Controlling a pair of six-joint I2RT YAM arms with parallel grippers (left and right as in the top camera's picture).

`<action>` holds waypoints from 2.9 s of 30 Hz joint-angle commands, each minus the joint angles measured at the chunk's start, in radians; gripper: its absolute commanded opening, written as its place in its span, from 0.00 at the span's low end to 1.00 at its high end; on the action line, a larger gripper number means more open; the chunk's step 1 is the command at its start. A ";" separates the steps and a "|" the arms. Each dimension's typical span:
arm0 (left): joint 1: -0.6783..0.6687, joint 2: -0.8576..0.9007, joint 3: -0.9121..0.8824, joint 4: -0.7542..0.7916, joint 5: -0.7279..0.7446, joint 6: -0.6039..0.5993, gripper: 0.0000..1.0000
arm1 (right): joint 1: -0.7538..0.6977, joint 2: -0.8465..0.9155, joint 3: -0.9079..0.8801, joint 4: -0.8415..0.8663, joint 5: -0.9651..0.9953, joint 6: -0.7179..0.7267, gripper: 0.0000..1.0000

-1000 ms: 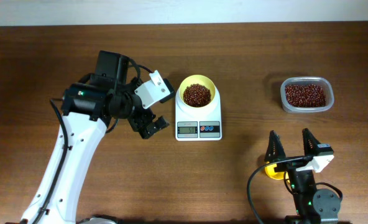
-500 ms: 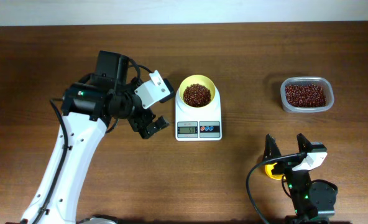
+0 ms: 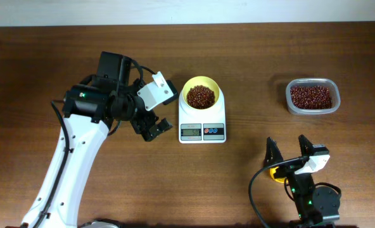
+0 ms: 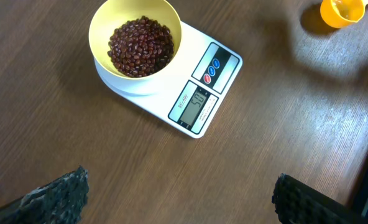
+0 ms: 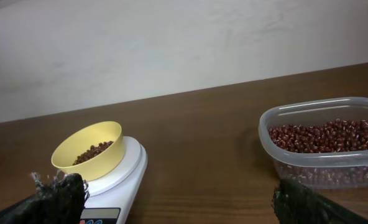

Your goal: Scoop item into bowl and weigh 50g on scale

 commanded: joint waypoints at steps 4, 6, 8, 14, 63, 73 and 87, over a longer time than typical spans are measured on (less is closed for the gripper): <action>0.001 -0.002 -0.002 -0.001 0.014 0.013 0.99 | 0.006 0.003 -0.005 -0.010 0.032 -0.011 0.99; 0.001 -0.002 -0.002 -0.001 0.014 0.013 0.99 | 0.007 0.002 -0.005 -0.011 0.042 -0.011 0.99; 0.001 -0.002 -0.002 -0.001 0.014 0.013 0.99 | 0.007 -0.014 -0.005 -0.037 0.055 -0.011 0.99; 0.001 -0.002 -0.002 -0.001 0.014 0.013 0.99 | 0.006 -0.025 -0.005 -0.039 0.065 -0.066 0.99; 0.001 -0.002 -0.002 -0.001 0.014 0.013 0.99 | -0.066 -0.022 -0.005 -0.041 0.065 -0.122 0.99; 0.001 -0.002 -0.002 -0.001 0.014 0.013 0.99 | -0.066 -0.022 -0.005 -0.041 0.065 -0.122 0.99; 0.059 -0.272 -0.002 -0.001 0.014 0.013 0.99 | -0.066 -0.022 -0.005 -0.041 0.065 -0.122 0.99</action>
